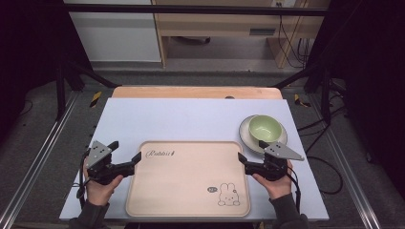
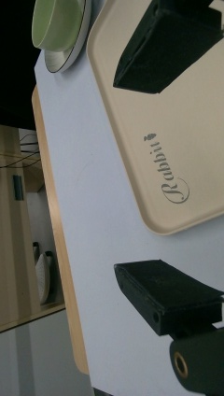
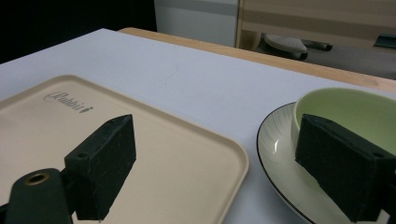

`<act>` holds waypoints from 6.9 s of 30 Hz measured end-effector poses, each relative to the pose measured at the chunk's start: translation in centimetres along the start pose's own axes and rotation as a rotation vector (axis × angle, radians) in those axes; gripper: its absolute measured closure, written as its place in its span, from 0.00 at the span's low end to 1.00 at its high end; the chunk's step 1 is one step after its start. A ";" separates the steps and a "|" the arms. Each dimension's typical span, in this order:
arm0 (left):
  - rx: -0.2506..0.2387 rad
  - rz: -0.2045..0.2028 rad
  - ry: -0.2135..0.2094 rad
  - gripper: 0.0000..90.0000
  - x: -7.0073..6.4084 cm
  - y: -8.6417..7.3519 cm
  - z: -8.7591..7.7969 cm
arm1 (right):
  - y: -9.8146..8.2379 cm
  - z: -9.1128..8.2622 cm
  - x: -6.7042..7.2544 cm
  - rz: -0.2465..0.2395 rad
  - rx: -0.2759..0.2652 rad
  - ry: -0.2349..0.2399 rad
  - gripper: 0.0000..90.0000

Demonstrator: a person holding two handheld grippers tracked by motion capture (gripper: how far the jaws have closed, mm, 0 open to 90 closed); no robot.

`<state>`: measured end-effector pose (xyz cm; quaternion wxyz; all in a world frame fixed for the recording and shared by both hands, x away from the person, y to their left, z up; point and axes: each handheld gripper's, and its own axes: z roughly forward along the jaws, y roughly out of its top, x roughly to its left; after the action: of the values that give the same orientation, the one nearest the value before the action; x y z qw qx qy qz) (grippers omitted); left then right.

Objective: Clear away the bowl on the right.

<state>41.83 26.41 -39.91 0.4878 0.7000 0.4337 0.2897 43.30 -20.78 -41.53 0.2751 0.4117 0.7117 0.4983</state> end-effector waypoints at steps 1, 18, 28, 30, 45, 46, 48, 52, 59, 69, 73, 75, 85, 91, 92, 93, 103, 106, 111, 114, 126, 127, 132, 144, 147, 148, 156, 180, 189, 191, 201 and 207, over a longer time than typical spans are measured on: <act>-0.001 0.001 -0.001 0.10 0.0 0.0 0.0 | 0.0 0.0 0.0 -0.001 0.002 -0.002 0.14; 0.002 -0.003 -0.003 0.11 0.0 -0.1 0.1 | 0.3 -0.4 -0.6 -0.006 0.015 -0.029 0.13; 0.004 -0.003 -0.004 0.11 0.1 -0.1 0.1 | 0.4 -0.9 -1.4 0.017 0.016 -0.050 0.14; -0.001 -0.007 -0.004 0.11 0.1 -0.1 0.1 | 0.4 -1.0 -1.5 0.020 0.017 -0.053 0.14; 0.003 -0.007 -0.004 0.11 0.3 -0.2 0.1 | 0.1 -1.1 -2.6 0.022 0.036 -0.084 0.11; 0.003 -0.007 -0.004 0.11 0.3 -0.2 0.1 | 0.1 -1.1 -2.7 0.024 0.039 -0.084 0.10; 0.003 -0.006 -0.006 0.11 0.3 -0.2 0.2 | 0.2 -1.1 -2.9 0.041 0.044 -0.085 0.10; 0.008 -0.002 -0.006 0.11 0.3 -0.3 0.2 | 0.2 -1.1 -3.4 0.058 0.057 -0.105 0.10; 0.008 -0.003 -0.008 0.11 0.3 -0.3 0.3 | 0.1 -0.9 -4.1 0.070 0.071 -0.131 0.11; 0.018 -0.001 -0.012 0.11 0.3 -0.5 0.6 | 0.3 -0.7 -4.8 0.088 0.080 -0.149 0.11; 0.018 -0.007 -0.008 0.11 0.5 -0.5 0.6 | 0.4 -0.6 -5.1 0.092 0.084 -0.155 0.11; 0.018 -0.008 -0.007 0.11 0.5 -0.5 0.6 | 0.4 -0.6 -5.3 0.091 0.087 -0.164 0.11; 0.025 -0.004 -0.009 0.11 0.4 -0.7 0.9 | 0.8 -0.8 -6.1 0.117 0.083 -0.189 0.12; 0.024 -0.003 -0.011 0.11 0.4 -0.7 0.9 | 0.9 -0.7 -6.7 0.122 0.094 -0.207 0.13; 0.025 -0.003 -0.011 0.11 0.4 -0.7 0.9 | 0.9 -0.6 -6.8 0.126 0.098 -0.210 0.13; 0.025 -0.002 -0.011 0.11 0.4 -0.7 0.9 | 0.9 -0.6 -7.0 0.127 0.098 -0.214 0.13; 0.029 0.001 -0.012 0.11 0.3 -0.8 1.0 | 1.2 -0.3 -7.7 0.143 0.108 -0.237 0.13; 0.031 0.004 -0.011 0.11 0.4 -0.9 1.0 | 1.4 -0.3 -8.1 0.154 0.101 -0.247 0.14; 0.034 0.003 -0.011 0.11 0.3 -0.9 1.1 | 1.7 0.2 -8.6 0.161 0.104 -0.255 0.15; 0.036 0.004 -0.012 0.11 0.3 -0.9 1.1 | 1.7 0.6 -8.8 0.161 0.116 -0.259 0.15; 0.034 0.003 -0.012 0.11 0.3 -1.0 1.2 | 1.8 2.0 -9.8 0.172 0.153 -0.274 0.18; 0.035 0.004 -0.012 0.11 0.3 -1.0 1.2 | 1.8 2.2 -9.8 0.173 0.158 -0.273 0.18; 0.037 0.004 -0.015 0.11 0.3 -1.1 1.3 | 1.7 2.7 -10.2 0.171 0.171 -0.270 0.19; 0.039 0.006 -0.017 0.11 0.3 -1.2 1.4 | 1.7 3.8 -11.4 0.187 0.201 -0.281 0.21; 0.041 0.011 -0.019 0.11 0.2 -1.2 1.4 | 1.5 4.1 -11.7 0.197 0.209 -0.292 0.22; 0.041 0.012 -0.019 0.11 0.2 -1.2 1.4 | 1.4 4.2 -11.8 0.201 0.213 -0.292 0.22; 0.043 0.012 -0.021 0.11 0.2 -1.2 1.4 | 1.2 4.6 -12.5 0.221 0.232 -0.304 0.23; 0.050 0.018 -0.027 0.11 0.0 -1.3 1.6 | -0.3 6.5 -14.2 0.290 0.350 -0.307 0.37; 0.053 0.019 -0.027 0.11 -0.1 -1.4 1.7 | -0.6 6.8 -14.8 0.318 0.389 -0.305 0.50; 0.055 0.022 -0.028 0.11 -0.1 -1.4 1.7 | -0.6 6.9 -14.8 0.333 0.397 -0.295 0.53; 0.057 0.022 -0.027 0.11 -0.1 -1.4 1.8 | -0.5 7.3 -14.9 0.356 0.424 -0.275 0.66; 0.060 0.021 -0.026 0.11 0.0 -1.5 1.8 | -0.6 7.5 -15.1 0.376 0.442 -0.282 0.70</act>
<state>42.85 25.80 -41.92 0.4692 0.7226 0.4283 0.2724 56.78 -30.28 -45.01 0.1779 0.6508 0.6690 0.3118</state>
